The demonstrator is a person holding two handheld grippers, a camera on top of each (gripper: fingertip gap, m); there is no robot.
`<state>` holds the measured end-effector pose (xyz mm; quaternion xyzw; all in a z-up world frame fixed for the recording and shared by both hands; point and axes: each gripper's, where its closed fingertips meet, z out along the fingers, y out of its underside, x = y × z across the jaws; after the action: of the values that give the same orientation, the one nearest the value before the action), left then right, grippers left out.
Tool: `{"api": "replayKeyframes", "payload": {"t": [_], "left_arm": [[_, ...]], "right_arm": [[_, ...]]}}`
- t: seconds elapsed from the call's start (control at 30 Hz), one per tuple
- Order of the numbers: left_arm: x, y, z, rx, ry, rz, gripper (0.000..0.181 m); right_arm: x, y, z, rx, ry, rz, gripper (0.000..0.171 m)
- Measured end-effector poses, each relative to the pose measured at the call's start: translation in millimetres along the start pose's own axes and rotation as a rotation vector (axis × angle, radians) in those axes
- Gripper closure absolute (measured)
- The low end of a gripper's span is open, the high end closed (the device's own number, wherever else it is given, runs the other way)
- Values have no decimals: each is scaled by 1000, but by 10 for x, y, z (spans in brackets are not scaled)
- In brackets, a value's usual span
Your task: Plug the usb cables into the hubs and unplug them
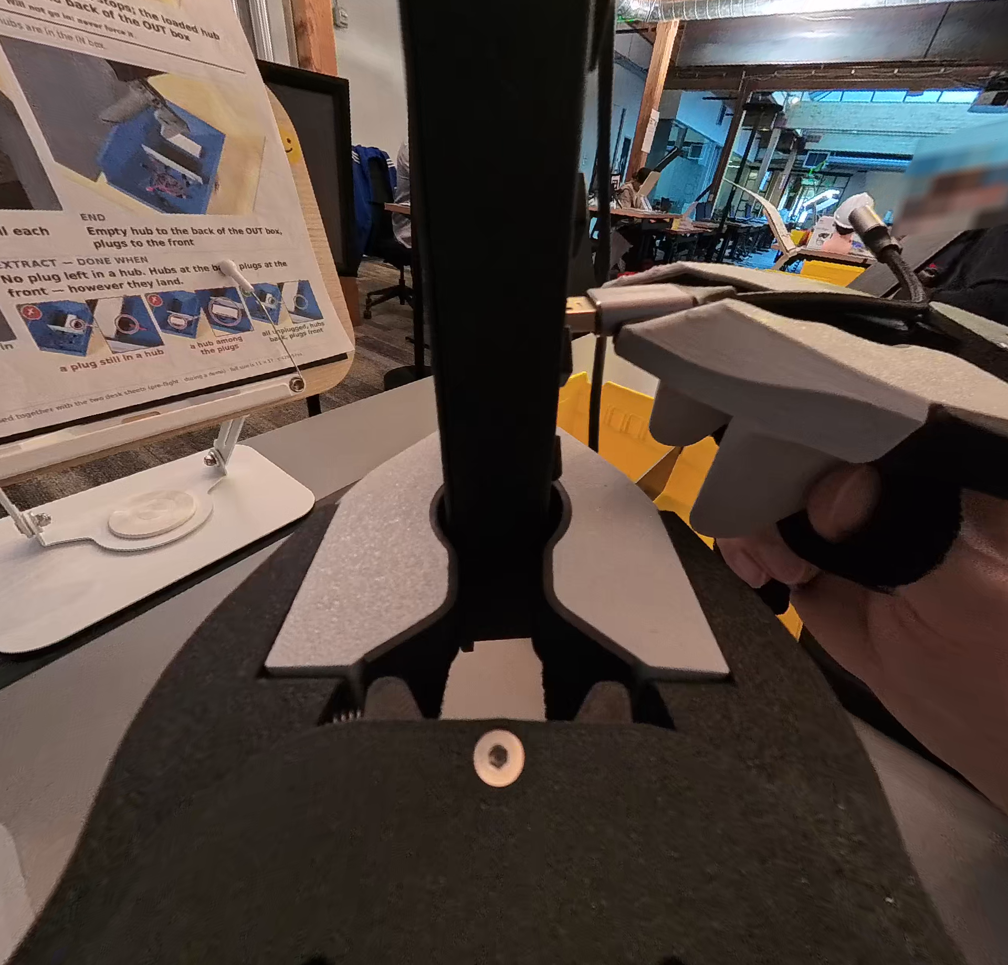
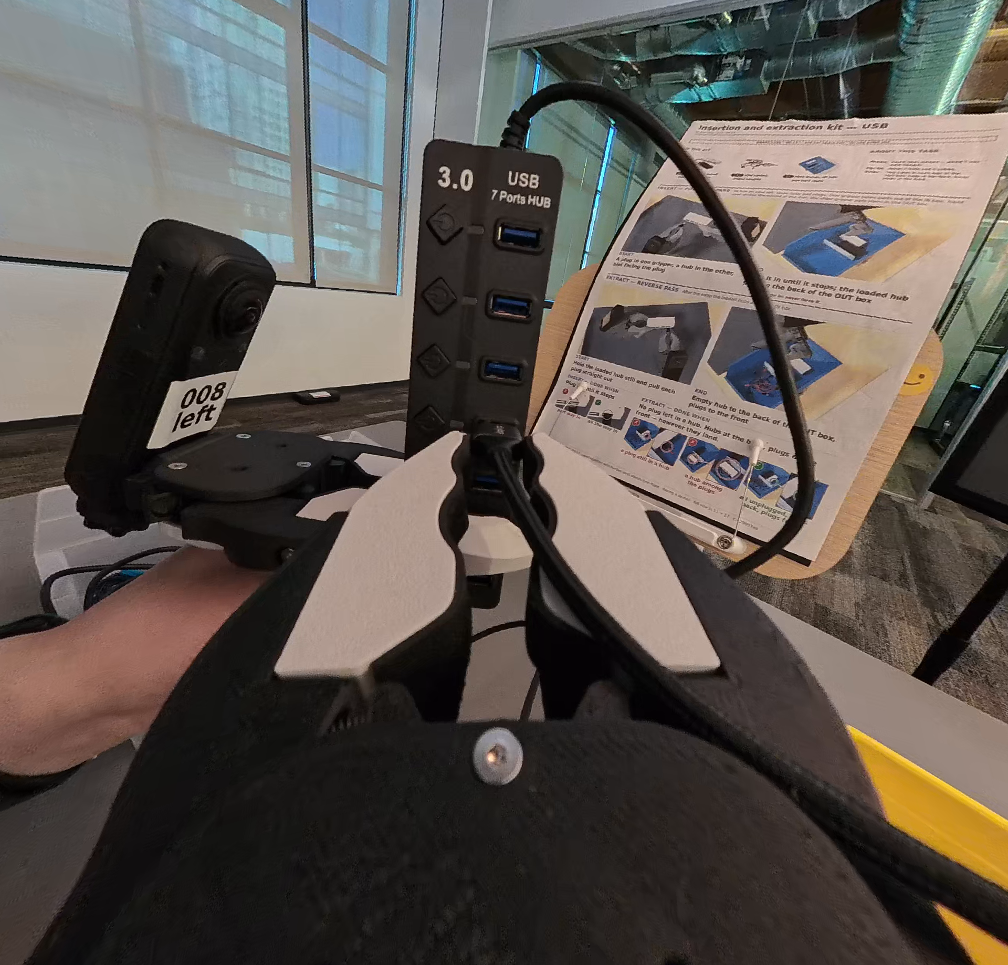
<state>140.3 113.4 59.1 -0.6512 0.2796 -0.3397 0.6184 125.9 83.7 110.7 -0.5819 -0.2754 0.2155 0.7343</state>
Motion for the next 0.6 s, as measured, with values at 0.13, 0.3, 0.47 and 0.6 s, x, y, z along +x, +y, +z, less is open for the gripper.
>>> {"api": "replayKeyframes", "payload": {"t": [0.13,0.3,0.47,0.6], "left_arm": [[12,-2,-2,2,10,31,155],[-34,-10,-21,-8,-46,182,155],[-17,-13,-27,-10,-46,228,154],[32,-3,-25,-22,-29,235,154]], "right_arm": [[-7,-2,-2,12,-16,9,153],[-14,-3,-20,41,-19,27,153],[-25,-15,-39,57,-3,-3,153],[-19,-8,-50,86,0,7,153]]}}
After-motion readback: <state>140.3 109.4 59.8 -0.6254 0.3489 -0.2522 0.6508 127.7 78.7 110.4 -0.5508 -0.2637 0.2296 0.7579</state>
